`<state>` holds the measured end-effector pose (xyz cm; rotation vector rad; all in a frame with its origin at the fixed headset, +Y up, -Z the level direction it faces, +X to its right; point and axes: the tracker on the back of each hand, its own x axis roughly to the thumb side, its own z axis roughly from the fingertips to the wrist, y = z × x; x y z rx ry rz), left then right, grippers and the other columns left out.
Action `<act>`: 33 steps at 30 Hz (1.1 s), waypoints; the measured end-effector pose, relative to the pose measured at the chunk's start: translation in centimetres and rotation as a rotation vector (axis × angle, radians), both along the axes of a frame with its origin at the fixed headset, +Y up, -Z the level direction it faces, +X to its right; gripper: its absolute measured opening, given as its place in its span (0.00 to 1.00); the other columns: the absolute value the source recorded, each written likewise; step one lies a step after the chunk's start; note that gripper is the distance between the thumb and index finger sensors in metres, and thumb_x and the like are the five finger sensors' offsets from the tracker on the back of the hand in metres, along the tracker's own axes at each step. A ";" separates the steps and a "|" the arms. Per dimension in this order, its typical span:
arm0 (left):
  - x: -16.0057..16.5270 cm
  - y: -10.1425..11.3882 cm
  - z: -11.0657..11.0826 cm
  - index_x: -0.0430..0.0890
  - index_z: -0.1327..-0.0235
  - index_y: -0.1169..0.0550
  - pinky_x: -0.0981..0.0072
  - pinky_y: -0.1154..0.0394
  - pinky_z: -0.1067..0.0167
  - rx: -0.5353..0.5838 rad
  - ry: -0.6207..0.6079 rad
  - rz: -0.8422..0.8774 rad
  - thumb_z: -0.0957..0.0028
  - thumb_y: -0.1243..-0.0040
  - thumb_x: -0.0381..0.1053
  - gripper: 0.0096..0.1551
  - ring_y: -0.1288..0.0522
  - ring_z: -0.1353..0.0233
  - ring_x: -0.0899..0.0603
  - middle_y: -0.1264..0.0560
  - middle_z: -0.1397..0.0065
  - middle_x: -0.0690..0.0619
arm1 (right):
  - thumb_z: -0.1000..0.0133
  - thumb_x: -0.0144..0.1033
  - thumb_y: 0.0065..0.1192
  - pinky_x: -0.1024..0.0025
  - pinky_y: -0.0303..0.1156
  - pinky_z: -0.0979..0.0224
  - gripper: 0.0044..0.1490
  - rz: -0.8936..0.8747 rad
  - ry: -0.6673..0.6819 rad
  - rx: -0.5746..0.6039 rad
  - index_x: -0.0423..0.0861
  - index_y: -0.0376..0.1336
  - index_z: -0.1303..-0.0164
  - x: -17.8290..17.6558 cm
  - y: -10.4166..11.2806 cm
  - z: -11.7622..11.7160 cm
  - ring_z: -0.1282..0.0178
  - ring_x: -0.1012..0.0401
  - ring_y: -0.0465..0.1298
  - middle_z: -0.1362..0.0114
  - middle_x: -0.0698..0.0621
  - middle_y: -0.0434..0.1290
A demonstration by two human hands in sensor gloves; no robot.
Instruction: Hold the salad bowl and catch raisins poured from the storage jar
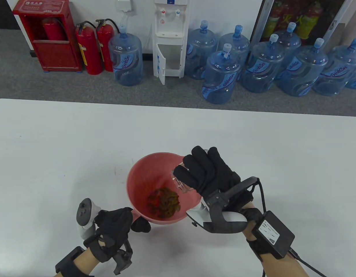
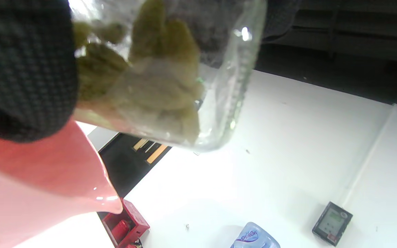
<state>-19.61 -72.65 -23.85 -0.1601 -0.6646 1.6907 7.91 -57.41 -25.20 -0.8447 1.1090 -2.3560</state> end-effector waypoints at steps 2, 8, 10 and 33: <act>0.0 0.0 0.0 0.51 0.74 0.12 0.41 0.26 0.45 0.011 0.015 0.009 0.55 0.50 0.63 0.23 0.15 0.54 0.36 0.13 0.58 0.53 | 0.72 0.62 0.83 0.52 0.58 0.16 0.69 -0.085 0.002 -0.059 0.69 0.41 0.29 0.8 -0.1 -0.2 0.16 0.58 0.61 0.19 0.60 0.50; -0.2 0.1 0.0 0.51 0.75 0.12 0.41 0.26 0.45 0.025 0.025 0.011 0.55 0.50 0.63 0.23 0.15 0.54 0.36 0.13 0.58 0.53 | 0.71 0.63 0.82 0.51 0.60 0.16 0.69 -0.310 -0.010 -0.161 0.67 0.41 0.28 3.5 -0.8 -0.5 0.16 0.57 0.62 0.19 0.58 0.50; -0.2 0.1 0.0 0.51 0.75 0.12 0.41 0.26 0.45 0.023 0.025 0.012 0.55 0.50 0.63 0.23 0.15 0.54 0.36 0.13 0.58 0.53 | 0.71 0.63 0.81 0.51 0.60 0.17 0.69 -0.402 -0.012 -0.214 0.66 0.40 0.28 4.6 -1.2 -0.7 0.17 0.57 0.62 0.19 0.58 0.50; -0.4 0.2 0.0 0.51 0.74 0.12 0.41 0.26 0.45 0.016 0.042 0.013 0.55 0.50 0.63 0.23 0.15 0.54 0.36 0.13 0.58 0.53 | 0.72 0.66 0.85 0.50 0.75 0.29 0.74 -1.101 -0.315 -0.739 0.58 0.43 0.25 19.3 -12.9 -5.9 0.27 0.49 0.76 0.23 0.53 0.61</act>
